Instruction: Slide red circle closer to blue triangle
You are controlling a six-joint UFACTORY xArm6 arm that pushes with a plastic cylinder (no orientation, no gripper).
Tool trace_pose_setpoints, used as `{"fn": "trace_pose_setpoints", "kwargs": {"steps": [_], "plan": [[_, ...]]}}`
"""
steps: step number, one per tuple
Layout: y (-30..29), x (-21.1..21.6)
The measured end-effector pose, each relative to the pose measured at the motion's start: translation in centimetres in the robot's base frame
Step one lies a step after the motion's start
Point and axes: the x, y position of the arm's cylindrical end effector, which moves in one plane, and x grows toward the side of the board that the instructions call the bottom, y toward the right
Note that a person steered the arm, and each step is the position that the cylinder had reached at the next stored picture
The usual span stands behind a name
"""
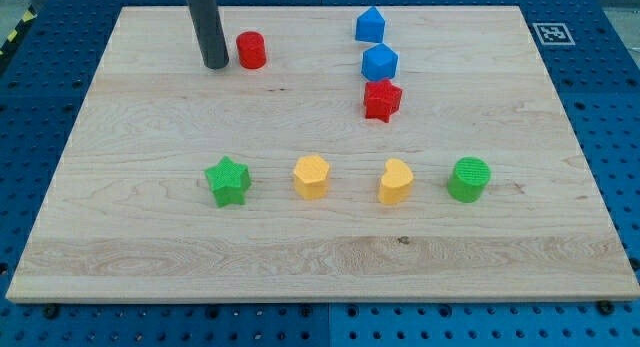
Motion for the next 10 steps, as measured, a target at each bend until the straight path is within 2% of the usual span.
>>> {"fn": "trace_pose_setpoints", "kwargs": {"steps": [1,2,4,7,8,10], "plan": [[1.0,-1.9],[3.2,-2.1],[5.3,0.9],[9.3,2.2],[9.5,3.8],[9.5,3.8]]}}
